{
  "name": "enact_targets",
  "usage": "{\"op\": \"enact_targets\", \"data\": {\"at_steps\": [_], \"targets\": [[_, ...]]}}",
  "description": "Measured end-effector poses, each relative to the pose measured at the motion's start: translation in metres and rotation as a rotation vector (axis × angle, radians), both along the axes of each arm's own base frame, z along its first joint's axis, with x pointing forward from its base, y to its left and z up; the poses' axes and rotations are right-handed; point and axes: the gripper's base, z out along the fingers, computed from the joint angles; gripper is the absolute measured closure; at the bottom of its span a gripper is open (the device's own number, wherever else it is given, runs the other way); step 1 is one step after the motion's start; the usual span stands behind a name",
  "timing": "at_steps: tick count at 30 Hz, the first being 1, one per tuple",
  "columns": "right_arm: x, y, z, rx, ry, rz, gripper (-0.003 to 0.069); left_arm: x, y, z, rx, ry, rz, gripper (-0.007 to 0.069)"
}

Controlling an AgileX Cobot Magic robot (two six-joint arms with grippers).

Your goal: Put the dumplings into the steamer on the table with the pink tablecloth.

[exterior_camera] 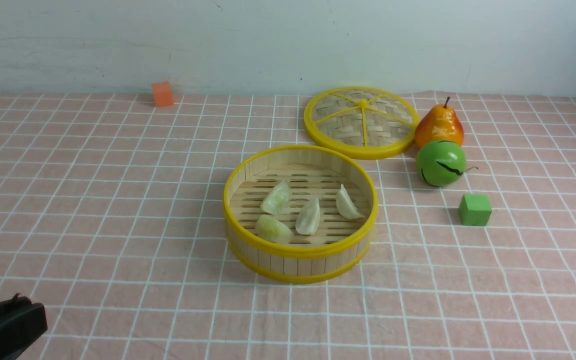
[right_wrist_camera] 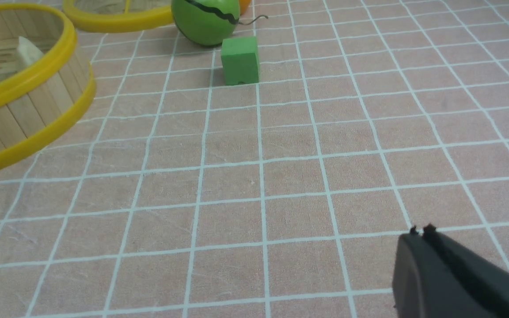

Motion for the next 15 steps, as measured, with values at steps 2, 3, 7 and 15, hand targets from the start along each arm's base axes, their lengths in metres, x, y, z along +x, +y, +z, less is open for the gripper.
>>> {"op": "enact_targets", "data": {"at_steps": [2,3,7,15], "targets": [[0.0,0.0,0.0,0.0,0.0,0.0,0.0672,0.0,0.0,0.0,0.0,0.0,0.0,0.0533],[0.0,0.0,0.0,0.0,0.0,0.0,0.0671,0.0,0.0,0.0,0.0,0.0,0.0,0.0533],[0.0,0.0,0.0,0.0,0.0,0.0,0.0669,0.0,0.0,0.0,0.0,-0.001,0.0,0.0533],[0.0,0.0,0.0,0.001,0.001,0.0,0.0662,0.007,-0.002,-0.027,-0.066,-0.083,0.033,0.0584]]}}
